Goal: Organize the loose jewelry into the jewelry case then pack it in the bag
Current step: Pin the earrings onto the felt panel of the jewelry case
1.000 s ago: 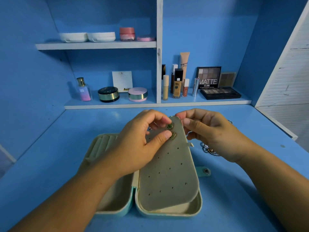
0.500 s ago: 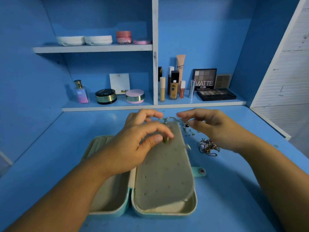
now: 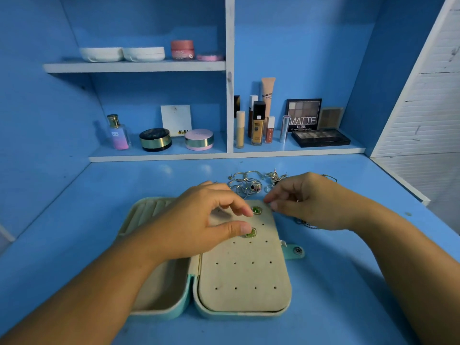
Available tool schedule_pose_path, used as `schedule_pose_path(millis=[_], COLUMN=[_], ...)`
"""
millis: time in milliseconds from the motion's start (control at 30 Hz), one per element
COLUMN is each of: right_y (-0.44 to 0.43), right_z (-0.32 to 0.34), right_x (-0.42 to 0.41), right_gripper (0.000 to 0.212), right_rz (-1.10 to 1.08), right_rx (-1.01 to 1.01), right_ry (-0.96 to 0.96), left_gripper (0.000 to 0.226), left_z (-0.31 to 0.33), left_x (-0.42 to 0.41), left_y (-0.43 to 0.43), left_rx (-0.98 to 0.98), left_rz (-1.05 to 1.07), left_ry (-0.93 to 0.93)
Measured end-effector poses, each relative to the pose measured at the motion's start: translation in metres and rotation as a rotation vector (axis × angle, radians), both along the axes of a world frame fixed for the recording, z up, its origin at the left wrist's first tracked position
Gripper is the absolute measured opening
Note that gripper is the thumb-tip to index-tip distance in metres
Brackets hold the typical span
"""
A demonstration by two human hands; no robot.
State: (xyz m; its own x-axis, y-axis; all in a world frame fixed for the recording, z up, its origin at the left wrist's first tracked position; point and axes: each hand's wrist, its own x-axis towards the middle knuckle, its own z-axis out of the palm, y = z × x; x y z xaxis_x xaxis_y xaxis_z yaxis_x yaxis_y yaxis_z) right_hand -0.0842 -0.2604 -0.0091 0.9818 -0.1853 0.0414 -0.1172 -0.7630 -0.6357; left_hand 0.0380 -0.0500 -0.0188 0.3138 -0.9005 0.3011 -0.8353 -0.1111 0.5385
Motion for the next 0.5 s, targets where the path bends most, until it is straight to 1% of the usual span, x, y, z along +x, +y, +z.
schedule_pose_path(millis=[100,233,367,500], right_y=[0.006,0.0094,0.0101,0.0108], right_z=[-0.0031,-0.0091,-0.0112,-0.0064], right_x=[0.0042,0.0066,0.0085,0.0066], right_gripper=[0.006,0.007,0.002,0.006], right_rz=[-0.027,-0.086,-0.137,-0.168], right_rx=[0.044,0.066,0.228,0.402], right_ry=[-0.032,-0.021,-0.02,-0.023], left_gripper=[0.02,0.011,0.003,0.013], left_z=[-0.0002,-0.0018,-0.0011,0.0034], left_x=[-0.0035,-0.0064,-0.007,-0.0097], left_y=[-0.0019,-0.004,-0.005,-0.0049], left_rx=[0.023,0.032,0.013,0.013], left_rz=[-0.014,-0.018,0.009,0.025], left_ry=[-0.008,0.007,0.095,0.118])
